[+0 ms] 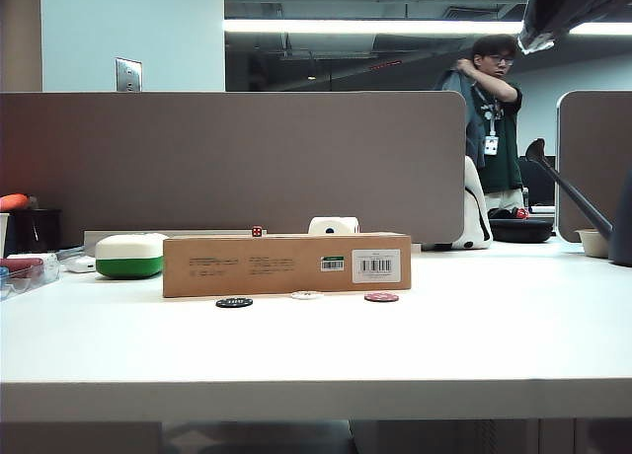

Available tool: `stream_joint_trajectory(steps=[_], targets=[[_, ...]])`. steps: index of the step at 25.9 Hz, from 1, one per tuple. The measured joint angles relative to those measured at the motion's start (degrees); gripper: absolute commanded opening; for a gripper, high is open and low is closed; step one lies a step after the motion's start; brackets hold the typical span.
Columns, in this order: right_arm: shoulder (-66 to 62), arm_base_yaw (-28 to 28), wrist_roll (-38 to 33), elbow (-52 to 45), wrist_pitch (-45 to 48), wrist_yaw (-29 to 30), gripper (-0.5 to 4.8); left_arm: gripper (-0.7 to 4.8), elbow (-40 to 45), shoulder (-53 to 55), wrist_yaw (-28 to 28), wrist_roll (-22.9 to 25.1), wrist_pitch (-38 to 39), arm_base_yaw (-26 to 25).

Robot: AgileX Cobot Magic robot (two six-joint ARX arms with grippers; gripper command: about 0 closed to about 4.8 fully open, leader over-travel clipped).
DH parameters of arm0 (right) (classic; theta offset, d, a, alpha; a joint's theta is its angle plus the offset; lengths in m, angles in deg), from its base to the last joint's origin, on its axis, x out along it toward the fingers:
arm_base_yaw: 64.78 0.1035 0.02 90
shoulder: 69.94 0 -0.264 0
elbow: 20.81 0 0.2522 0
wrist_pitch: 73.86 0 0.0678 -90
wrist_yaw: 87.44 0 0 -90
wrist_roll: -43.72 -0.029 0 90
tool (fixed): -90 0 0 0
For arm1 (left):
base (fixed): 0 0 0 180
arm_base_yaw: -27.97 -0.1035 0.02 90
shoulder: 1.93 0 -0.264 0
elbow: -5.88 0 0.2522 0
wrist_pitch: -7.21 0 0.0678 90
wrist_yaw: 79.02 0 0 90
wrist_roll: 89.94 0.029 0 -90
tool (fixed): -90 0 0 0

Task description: Push the chip with the lowest value in the row forward next to the rectangular box.

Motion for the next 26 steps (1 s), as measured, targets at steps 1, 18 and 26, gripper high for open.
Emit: stream_joint_trajectory(steps=[1, 18, 26], targets=[[0.02, 0.0, 0.0, 0.0, 0.07, 0.02, -0.05, -0.05, 1.73, -0.46, -0.17, -0.09, -1.81, 0.0], [0.0, 0.04, 0.0, 0.0, 0.04, 0.11, -0.05, -0.05, 24.63, -10.54, 2.29, -3.45, -16.5, 0.02], [0.0, 0.04, 0.0, 0.0, 0.04, 0.09, -0.05, -0.05, 25.16, -10.58, 2.27, -3.41, -17.73, 0.02]])
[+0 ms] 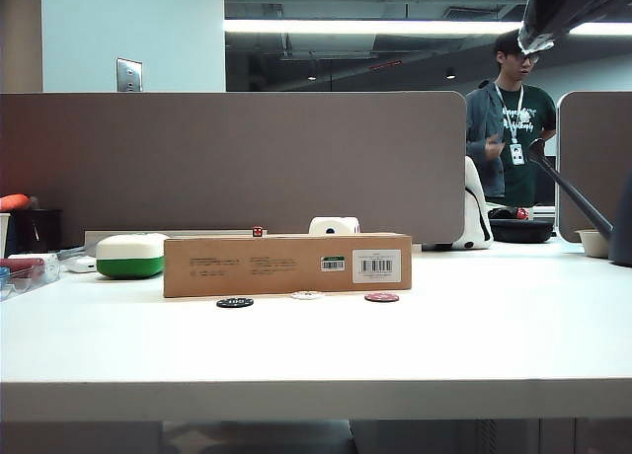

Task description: Push the chip with the lowest value in the row forward next to the rectangular box.

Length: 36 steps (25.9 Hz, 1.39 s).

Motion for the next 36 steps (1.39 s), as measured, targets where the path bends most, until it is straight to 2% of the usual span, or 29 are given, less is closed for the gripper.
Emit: stream_joint_trajectory(steps=[6, 14, 36], targets=[[0.0, 0.0, 0.0, 0.0, 0.0, 0.02, -0.05, -0.05, 0.0, 0.0, 0.02, 0.26, -0.07, 0.0], [0.0, 0.0, -0.02, 0.0, 0.0, 0.0, -0.05, -0.05, 0.0, 0.0, 0.02, 3.67, -1.01, 0.0], [0.0, 0.0, -0.02, 0.0, 0.0, 0.0, -0.05, -0.05, 0.0, 0.0, -0.02, 3.85, -1.75, 0.0]])
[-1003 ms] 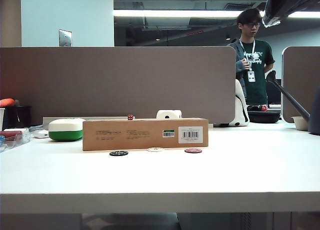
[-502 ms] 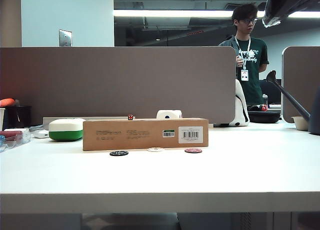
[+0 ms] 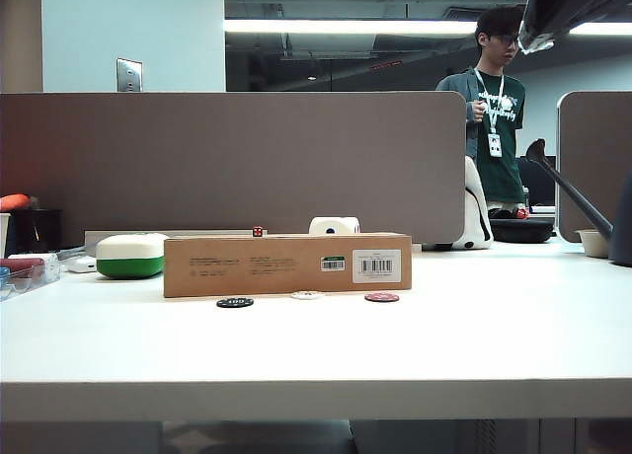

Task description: Push the chip with the lowest value in the row forward next to the rectangular box.

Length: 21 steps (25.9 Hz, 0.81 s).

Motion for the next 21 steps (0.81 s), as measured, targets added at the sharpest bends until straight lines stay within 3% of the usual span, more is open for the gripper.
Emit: stream_joint_trajectory(steps=[19, 21], targets=[[2.8, -0.13, 0.85, -0.07, -1.53, 0.52, -0.05, -0.05, 0.0, 0.0, 0.0, 0.0, 0.0, 0.0], [4.85, -3.65, 0.94, -0.09, -1.38, 0.44, -0.05, -0.05, 0.0, 0.0, -0.07, 0.0, 0.0, 0.0]])
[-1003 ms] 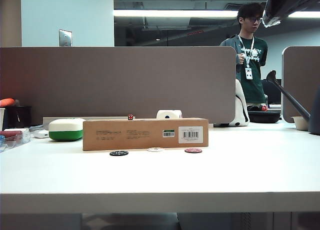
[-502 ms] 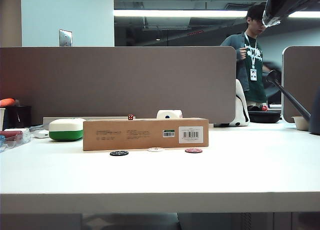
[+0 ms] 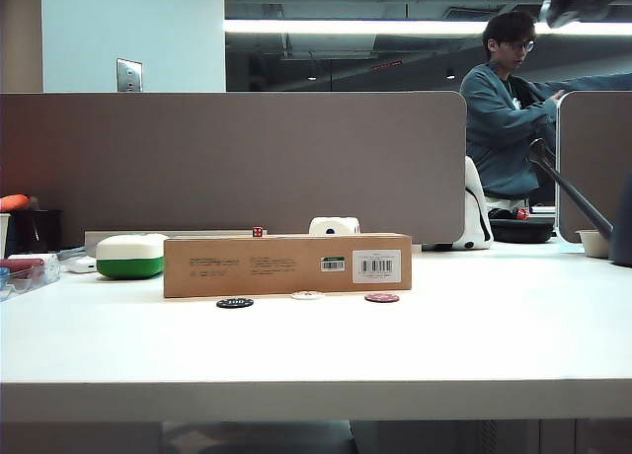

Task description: Push the chip with the lowest value in the row forward next to the rectangular box.

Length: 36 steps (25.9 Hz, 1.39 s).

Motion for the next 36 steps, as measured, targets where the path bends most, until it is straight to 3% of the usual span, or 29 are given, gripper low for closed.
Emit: stream_joint_trajectory(steps=[4, 7, 8, 12, 13, 18, 21, 27, 33, 36], targets=[[4.83, -15.96, -0.04, -0.04, 0.17, 1.66, -0.05, -0.05, 0.02, 0.0, 0.02, 0.0, 0.04, 0.0], [9.38, -33.35, 0.81, -1.07, 0.42, 9.99, -0.05, -0.05, 0.02, 0.02, 0.04, 0.0, 0.11, 0.0], [10.03, -35.56, 1.25, -1.42, 0.5, 10.93, -0.05, -0.05, 0.02, 0.02, 0.02, 0.0, 0.09, 0.0], [17.0, -51.32, 9.44, -8.5, 6.4, 25.07, -0.05, -0.05, 0.0, 0.02, 0.04, 0.0, 0.22, 0.02], [19.63, -55.21, 12.44, -11.85, 10.49, 31.95, -0.04, -0.05, 0.0, 0.02, 0.02, 0.0, 0.28, 0.04], [30.56, -61.68, 17.03, -29.77, 31.04, 43.6, -0.05, -0.05, 0.0, 0.02, 0.0, 0.0, 0.42, 0.04], [35.67, -62.82, 16.85, -37.09, 37.97, 45.66, -0.05, -0.05, 0.02, 0.02, 0.02, 0.0, 0.5, 0.04], [41.88, -63.36, 17.0, -40.52, 37.62, 48.72, -0.05, -0.05, 0.0, 0.02, 0.0, 0.0, 0.48, 0.04], [43.74, -63.39, 24.76, -40.52, 36.98, 48.76, -0.05, -0.05, 0.0, 0.02, 0.02, 0.0, 0.5, 0.04], [43.74, -63.45, 25.16, -40.52, 37.0, 48.54, -0.05, -0.05, 0.0, 0.02, 0.02, 0.0, 0.5, 0.04]])
